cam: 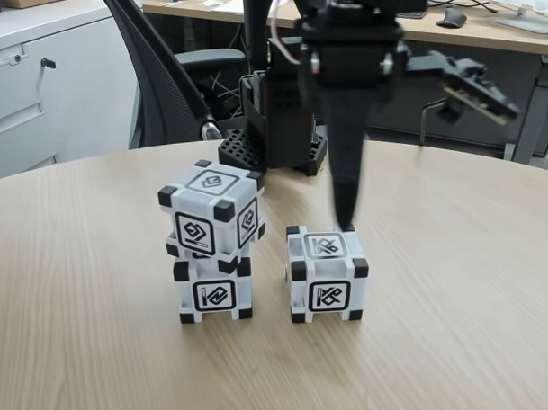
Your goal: Stack cubes from left to right.
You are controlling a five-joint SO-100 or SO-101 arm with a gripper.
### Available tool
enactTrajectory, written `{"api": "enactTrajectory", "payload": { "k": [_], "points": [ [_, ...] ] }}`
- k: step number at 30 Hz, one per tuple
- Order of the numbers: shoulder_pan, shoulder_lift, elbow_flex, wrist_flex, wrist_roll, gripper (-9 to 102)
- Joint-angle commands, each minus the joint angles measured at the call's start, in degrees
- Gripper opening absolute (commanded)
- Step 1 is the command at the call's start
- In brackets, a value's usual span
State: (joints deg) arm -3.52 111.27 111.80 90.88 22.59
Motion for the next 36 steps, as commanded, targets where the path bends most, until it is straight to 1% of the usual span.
{"api": "enactTrajectory", "payload": {
  "k": [1,6,13,27,31,36],
  "points": [
    [-0.1,1.0,-2.4,-0.4,-0.5,41],
    [0.1,0.4,-2.2,-0.5,-2.4,41],
    [0.1,-6.4,-2.2,-0.4,-3.4,43],
    [0.3,-14.1,-2.2,-1.0,-4.7,43],
    [2.7,-15.9,-2.3,-1.1,-3.9,43],
    [6.2,-17.9,-2.3,-1.1,-5.2,43]
  ]
}}
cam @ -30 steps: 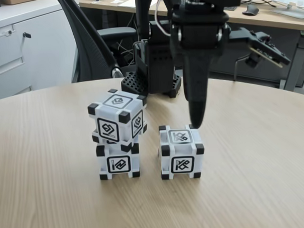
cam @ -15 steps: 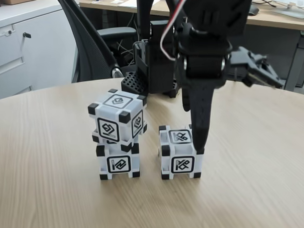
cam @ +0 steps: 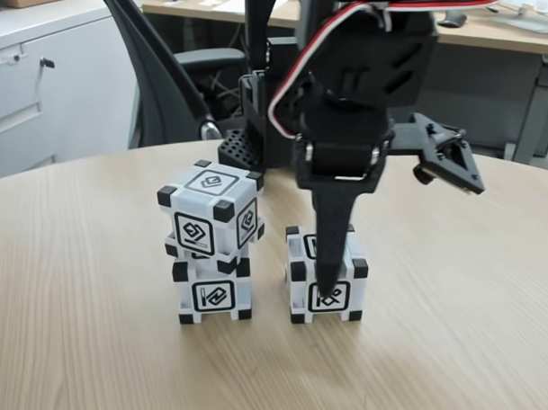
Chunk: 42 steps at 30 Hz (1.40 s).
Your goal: Stack cubes from left to right.
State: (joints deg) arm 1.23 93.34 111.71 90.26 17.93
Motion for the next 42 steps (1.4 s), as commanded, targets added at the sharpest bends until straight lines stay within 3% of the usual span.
{"api": "enactTrajectory", "payload": {
  "k": [1,16,27,42],
  "points": [
    [1.9,-0.4,-2.2,-0.5,-0.9,43],
    [3.0,-3.0,-2.8,-0.6,-2.2,42],
    [3.0,-3.0,-2.2,-9.1,-2.8,0],
    [3.0,2.6,-6.2,-8.3,-0.1,0]
  ]
}}
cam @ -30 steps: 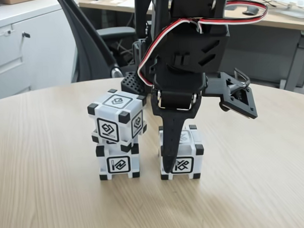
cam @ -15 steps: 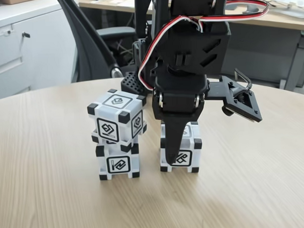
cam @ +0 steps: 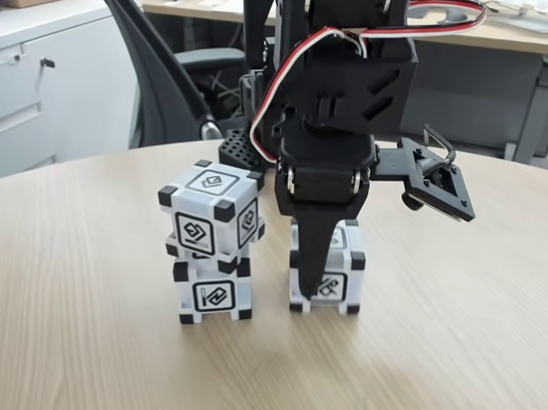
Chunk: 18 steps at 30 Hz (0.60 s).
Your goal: Stack cubes from left to right.
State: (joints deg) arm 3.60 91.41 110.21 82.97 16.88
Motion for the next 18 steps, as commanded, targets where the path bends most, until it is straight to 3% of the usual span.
{"api": "enactTrajectory", "payload": {
  "k": [1,18],
  "points": [
    [0.6,5.9,-5.4,-1.1,1.0,0],
    [0.6,22.9,-9.7,-1.0,-1.8,0]
  ]
}}
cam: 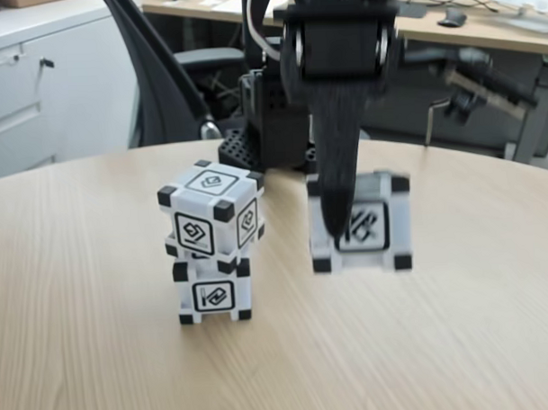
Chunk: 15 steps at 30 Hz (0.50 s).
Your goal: Stack cubes from left to right.
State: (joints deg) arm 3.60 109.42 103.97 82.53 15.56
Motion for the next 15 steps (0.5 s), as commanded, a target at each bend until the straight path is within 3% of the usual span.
{"api": "enactTrajectory", "payload": {
  "k": [1,10,15],
  "points": [
    [0.6,6.2,-3.4,-0.5,-0.6,0],
    [1.3,13.4,-3.4,0.7,-4.0,0],
    [8.0,13.4,-3.4,1.8,-6.2,0]
  ]
}}
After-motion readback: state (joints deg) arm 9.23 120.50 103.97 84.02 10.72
